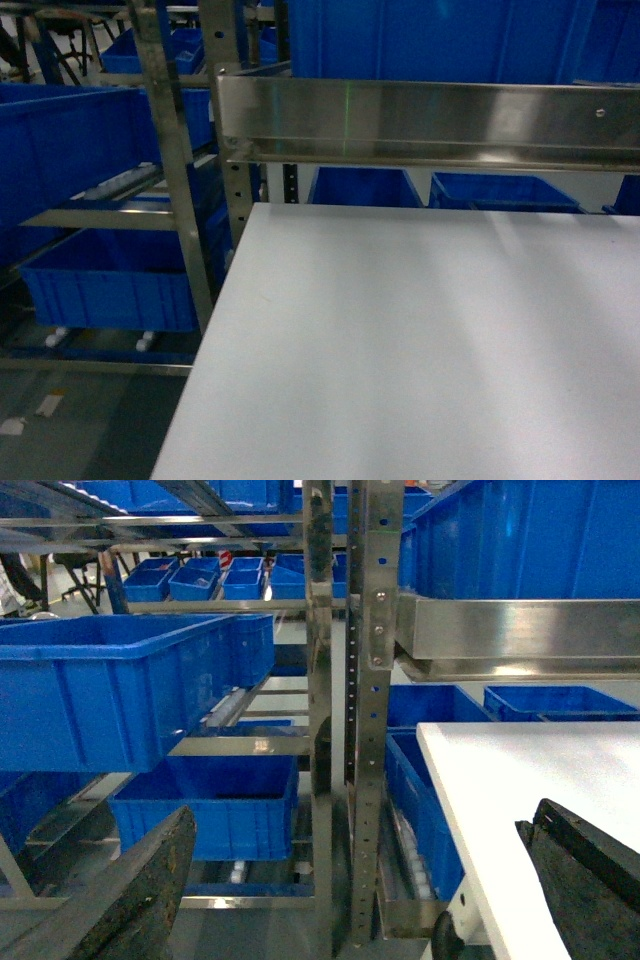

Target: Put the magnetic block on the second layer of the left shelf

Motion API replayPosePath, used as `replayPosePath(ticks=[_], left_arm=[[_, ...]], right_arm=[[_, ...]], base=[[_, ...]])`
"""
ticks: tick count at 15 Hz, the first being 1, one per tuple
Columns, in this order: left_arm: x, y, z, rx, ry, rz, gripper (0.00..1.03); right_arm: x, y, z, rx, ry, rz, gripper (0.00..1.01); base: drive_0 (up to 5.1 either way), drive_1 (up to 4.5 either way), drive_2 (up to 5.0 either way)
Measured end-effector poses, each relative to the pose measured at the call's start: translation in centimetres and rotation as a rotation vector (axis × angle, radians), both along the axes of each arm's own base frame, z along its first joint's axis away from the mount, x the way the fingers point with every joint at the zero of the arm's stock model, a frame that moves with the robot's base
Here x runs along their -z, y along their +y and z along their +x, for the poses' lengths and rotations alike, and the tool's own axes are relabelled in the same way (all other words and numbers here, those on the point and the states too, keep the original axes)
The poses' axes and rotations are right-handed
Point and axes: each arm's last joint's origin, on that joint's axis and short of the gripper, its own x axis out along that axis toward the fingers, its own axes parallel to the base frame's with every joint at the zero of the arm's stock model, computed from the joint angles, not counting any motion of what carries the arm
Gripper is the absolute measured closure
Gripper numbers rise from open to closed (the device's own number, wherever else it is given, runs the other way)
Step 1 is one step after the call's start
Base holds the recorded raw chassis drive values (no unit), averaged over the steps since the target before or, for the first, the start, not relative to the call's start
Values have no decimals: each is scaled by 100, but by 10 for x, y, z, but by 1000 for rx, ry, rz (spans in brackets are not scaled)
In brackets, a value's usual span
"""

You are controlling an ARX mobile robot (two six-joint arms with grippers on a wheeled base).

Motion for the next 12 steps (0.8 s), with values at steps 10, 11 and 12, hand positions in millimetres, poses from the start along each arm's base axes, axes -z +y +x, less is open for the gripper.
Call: replayPosePath(ticks=[10,11,12], left_arm=[[0,0,0,0,4,0,5],[0,0,0,0,3,0,5],[0,0,0,0,4,0,5]], right_arm=[[0,0,0,0,0,0,57],[0,0,0,0,1,0,57],[1,0,0,-1,3,0,57]], base=[[-507,239,239],[-509,237,237],[-492,249,249]])
